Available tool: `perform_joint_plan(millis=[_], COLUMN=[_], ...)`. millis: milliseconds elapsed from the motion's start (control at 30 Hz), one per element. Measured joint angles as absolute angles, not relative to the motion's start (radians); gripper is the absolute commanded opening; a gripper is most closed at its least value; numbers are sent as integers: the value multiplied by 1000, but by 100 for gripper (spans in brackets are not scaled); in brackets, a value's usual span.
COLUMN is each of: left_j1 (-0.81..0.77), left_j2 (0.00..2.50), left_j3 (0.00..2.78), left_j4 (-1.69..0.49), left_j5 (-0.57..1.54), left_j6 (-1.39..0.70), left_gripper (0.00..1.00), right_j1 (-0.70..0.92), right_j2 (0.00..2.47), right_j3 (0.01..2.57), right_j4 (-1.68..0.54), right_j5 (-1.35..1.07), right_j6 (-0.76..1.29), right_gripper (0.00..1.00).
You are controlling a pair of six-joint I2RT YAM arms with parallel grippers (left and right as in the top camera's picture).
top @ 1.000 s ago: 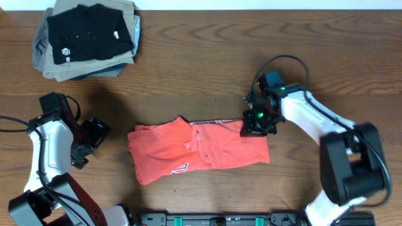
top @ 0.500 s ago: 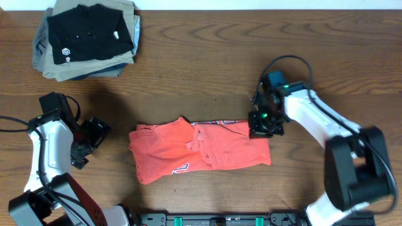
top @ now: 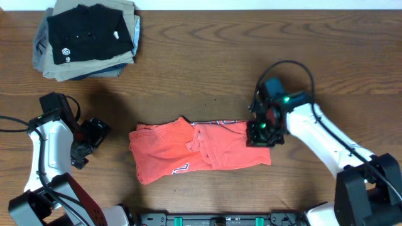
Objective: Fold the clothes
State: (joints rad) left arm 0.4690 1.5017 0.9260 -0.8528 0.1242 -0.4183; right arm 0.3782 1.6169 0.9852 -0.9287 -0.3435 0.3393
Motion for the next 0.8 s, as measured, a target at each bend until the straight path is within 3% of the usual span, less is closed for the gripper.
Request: perform_joint_plan(millis=[267,400,567,633,700,800], left_j1=[469,469,469,469,469,469], left_j2=[1502,1502,1502,1502,1502,1502], left_j3=[926,926,926,926,926,926], left_j4=[-852,-853,-855,-857,-858,-859], left_j5=[125,124,124,125,125,163], left_j6=[-418,-418,-418,-418,-418,-381], left_gripper=[98,98,98,98,98,98], right_j1=[383,383,383,382,372,329], right_j2=[1617,1617,1616,1611,1594,1556], right_j3=[831,820,872,927,995,1087], right_j4=[-834,-835,-899,-941,-987,-1037], right_j5=[-323,-281,-255,-237,-208,-162], right_j6=[430,464,487,494,490,480], right_gripper=[15,4,6,16,35,78])
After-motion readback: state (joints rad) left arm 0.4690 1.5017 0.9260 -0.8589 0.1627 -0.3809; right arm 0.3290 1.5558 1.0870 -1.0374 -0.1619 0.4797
